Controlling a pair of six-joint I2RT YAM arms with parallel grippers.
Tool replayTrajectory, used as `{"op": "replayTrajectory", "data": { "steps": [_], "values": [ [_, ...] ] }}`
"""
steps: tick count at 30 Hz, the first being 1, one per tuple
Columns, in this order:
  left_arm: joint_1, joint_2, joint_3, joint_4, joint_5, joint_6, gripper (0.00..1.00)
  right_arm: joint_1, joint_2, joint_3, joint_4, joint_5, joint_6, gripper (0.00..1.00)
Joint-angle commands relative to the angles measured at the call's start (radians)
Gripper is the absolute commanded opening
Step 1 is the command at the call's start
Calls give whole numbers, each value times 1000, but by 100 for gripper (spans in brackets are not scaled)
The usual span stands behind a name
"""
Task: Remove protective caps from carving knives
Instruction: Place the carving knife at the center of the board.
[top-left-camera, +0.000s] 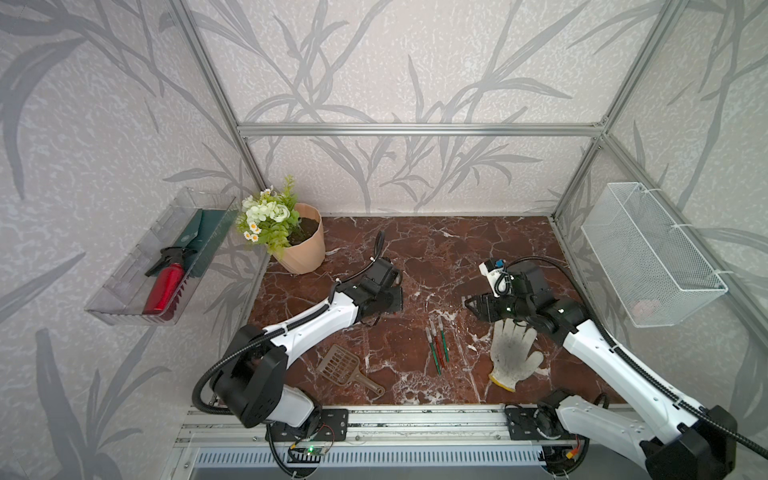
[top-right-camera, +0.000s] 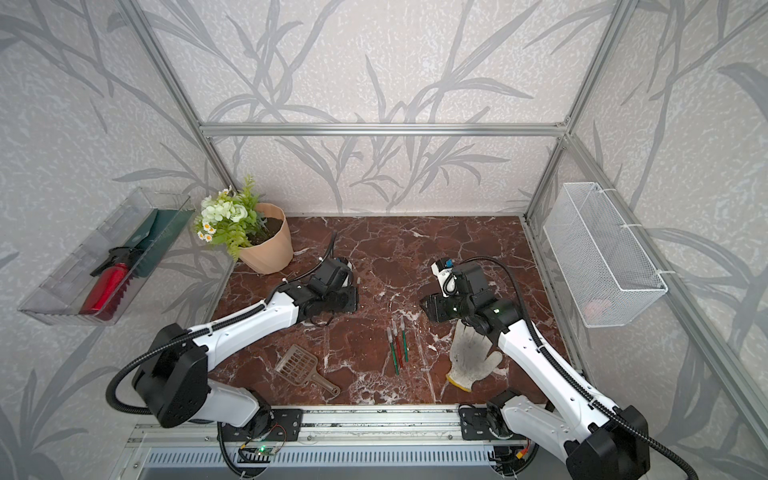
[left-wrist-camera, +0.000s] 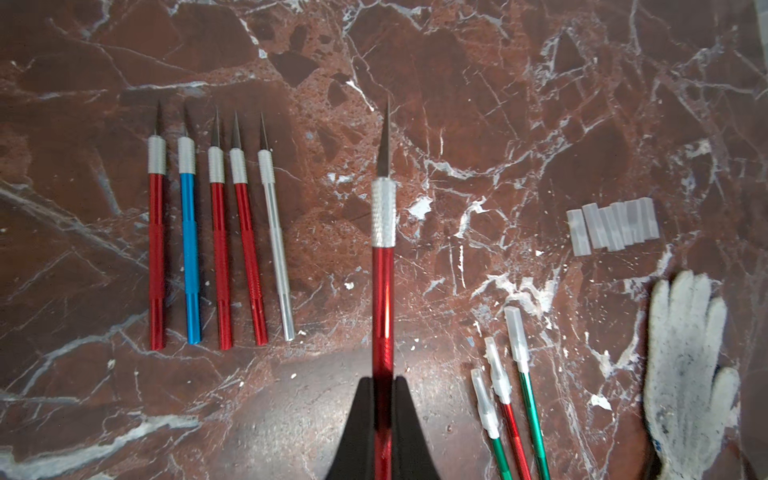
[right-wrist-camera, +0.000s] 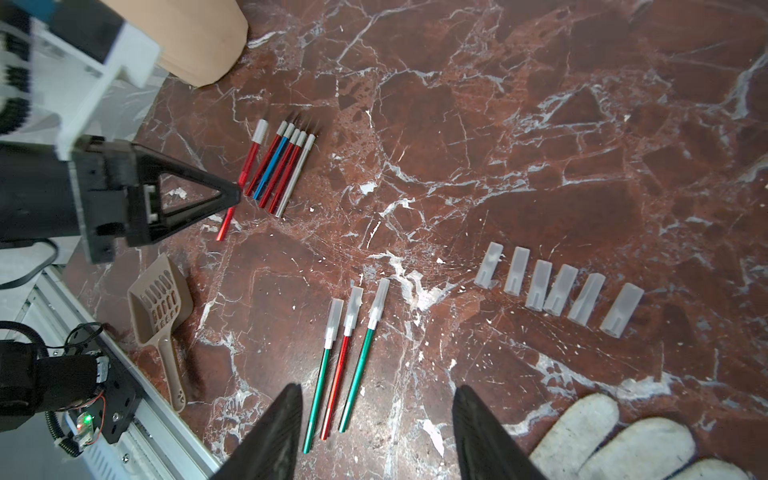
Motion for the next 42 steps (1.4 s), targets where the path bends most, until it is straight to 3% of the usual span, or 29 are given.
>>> {"op": "replayTrajectory", "data": {
  "steps": [1, 6, 11, 25, 42],
  "values": [
    [6, 45, 68, -78, -56, 15, 6, 4, -31, -25, 23, -45, 15, 63],
    [11, 116, 128, -119, -89, 37, 5, 4, -35, -39, 47, -92, 22, 77],
    [18, 177, 166, -123, -92, 46, 5, 3, -32, -42, 68, -116, 33, 99],
    [47, 286, 224, -117, -154, 55, 5, 4, -35, -63, 89, -130, 42, 99],
    [55, 371, 208, -40, -125, 2, 6, 4, -39, -84, 107, -132, 58, 99]
  ]
}}
